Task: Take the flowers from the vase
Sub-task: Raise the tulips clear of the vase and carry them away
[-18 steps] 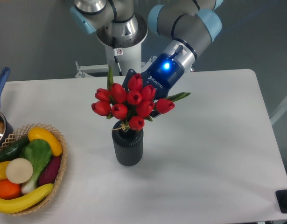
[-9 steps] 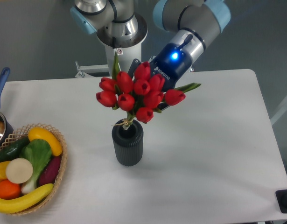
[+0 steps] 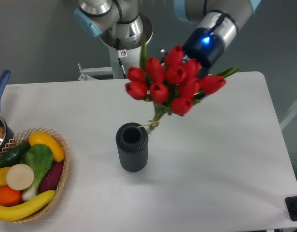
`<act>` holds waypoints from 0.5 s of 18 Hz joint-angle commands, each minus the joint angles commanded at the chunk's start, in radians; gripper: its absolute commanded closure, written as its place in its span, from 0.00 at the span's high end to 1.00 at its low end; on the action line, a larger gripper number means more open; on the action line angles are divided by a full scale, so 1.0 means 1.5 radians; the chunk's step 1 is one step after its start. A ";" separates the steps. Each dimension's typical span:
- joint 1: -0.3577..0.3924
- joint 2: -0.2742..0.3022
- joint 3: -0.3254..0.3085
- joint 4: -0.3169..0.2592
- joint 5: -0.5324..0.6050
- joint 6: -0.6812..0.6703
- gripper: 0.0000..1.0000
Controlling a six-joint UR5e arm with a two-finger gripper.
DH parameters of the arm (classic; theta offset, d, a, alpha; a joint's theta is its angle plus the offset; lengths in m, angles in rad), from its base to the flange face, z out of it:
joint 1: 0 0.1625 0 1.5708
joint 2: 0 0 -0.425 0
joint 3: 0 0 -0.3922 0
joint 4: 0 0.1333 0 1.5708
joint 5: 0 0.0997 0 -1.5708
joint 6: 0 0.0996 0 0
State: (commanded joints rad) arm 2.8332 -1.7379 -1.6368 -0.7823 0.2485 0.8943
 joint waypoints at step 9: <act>0.066 -0.043 0.014 0.001 0.005 0.067 0.52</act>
State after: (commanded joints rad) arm 2.9314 -1.8024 -1.6153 -0.7808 0.2562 0.9954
